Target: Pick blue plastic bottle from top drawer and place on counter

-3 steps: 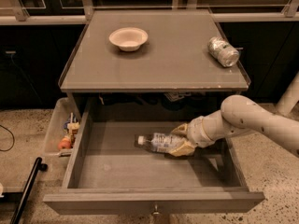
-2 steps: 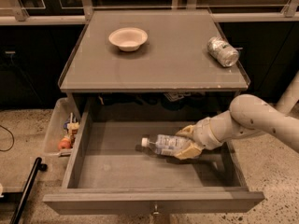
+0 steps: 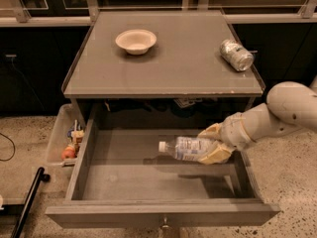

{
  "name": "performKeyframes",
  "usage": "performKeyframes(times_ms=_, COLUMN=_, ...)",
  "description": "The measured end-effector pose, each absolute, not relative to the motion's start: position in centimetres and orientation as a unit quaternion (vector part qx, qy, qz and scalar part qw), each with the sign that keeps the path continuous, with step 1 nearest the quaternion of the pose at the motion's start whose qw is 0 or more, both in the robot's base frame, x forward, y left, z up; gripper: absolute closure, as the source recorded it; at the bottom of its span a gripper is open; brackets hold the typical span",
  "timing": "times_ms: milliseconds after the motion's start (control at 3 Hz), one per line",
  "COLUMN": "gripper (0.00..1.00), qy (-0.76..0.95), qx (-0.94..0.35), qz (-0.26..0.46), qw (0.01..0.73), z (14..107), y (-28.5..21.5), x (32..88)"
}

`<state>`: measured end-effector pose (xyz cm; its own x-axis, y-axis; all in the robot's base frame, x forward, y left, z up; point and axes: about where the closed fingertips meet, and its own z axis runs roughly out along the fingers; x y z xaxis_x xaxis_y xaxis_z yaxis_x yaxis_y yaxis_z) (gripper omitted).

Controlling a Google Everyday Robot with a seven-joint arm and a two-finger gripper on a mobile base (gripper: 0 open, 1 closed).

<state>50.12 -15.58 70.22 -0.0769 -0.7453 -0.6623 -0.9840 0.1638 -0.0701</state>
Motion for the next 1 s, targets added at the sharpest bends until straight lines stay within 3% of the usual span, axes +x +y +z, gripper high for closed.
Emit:
performKeyframes(times_ms=667, gripper=1.00, qy=0.721, qx=-0.622, qz=0.128, qw=0.276, z=78.6, y=-18.5, x=51.8)
performKeyframes(times_ms=1000, gripper=1.00, qy=0.722, qx=-0.613, qz=0.100, qw=0.305, z=83.3, y=-20.1, x=53.1)
